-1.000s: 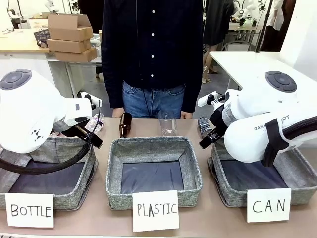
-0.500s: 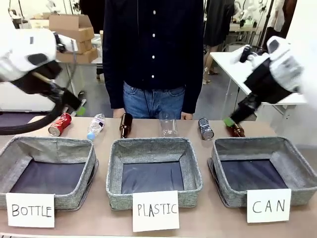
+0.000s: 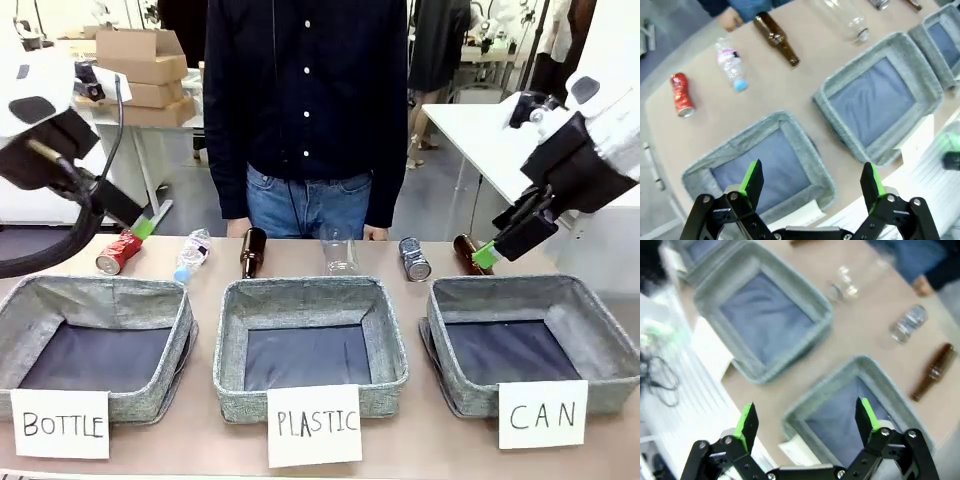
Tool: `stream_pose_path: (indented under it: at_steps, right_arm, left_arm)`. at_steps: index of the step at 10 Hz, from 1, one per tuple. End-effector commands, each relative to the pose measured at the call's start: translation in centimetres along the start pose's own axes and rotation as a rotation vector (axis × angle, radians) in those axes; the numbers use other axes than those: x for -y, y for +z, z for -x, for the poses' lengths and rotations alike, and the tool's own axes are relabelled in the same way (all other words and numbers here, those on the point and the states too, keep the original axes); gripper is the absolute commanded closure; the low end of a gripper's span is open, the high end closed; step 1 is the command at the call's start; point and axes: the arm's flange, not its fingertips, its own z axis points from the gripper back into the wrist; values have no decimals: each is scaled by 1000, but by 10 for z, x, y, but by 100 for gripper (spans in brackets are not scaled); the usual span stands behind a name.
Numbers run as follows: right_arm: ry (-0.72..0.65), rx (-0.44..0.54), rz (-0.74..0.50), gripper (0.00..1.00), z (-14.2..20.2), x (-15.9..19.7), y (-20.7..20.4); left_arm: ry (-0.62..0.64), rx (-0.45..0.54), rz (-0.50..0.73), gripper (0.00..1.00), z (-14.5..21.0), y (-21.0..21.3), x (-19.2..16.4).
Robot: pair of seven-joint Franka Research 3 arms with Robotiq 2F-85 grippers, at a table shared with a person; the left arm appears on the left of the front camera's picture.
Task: Sort the can waste into the basket.
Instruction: Pick up the can waste from the table and place it in the right Fabric basket.
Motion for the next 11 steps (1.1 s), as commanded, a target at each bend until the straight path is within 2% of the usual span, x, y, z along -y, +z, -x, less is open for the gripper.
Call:
stream_pose_path:
  at_steps: [1,2,3,4,6,7,8,9,10,11]
  right_arm:
    - [-218,309,-455,0,17,36,9]
    - [-513,355,-677,0,40,66,20]
    - [-651,443,-792,0,61,85,28]
    - [-716,518,-844,0,76,100,33]
    - [-759,595,-863,0,96,117,38]
    - [-786,613,-856,0,101,120,39]
    - [-788,550,-747,0,100,115,39]
    - [-623,547,-835,0,110,121,46]
    - [-623,547,-835,0,110,121,46]
    - [-623,547,-835,0,110,121,46]
  left_arm:
    - [188,103,487,0,13,23,-57]
    - [374,140,650,0,39,24,-101]
    - [529,171,716,0,65,14,-135]
    - [643,214,783,0,88,4,-158]
    - [726,226,836,0,108,-18,-166]
    - [730,199,841,0,101,-28,-163]
    - [749,194,819,0,86,-34,-159]
    - [758,122,604,0,69,-40,-150]
    - [749,210,859,0,111,-30,-179]
    - [749,210,859,0,111,-30,-179]
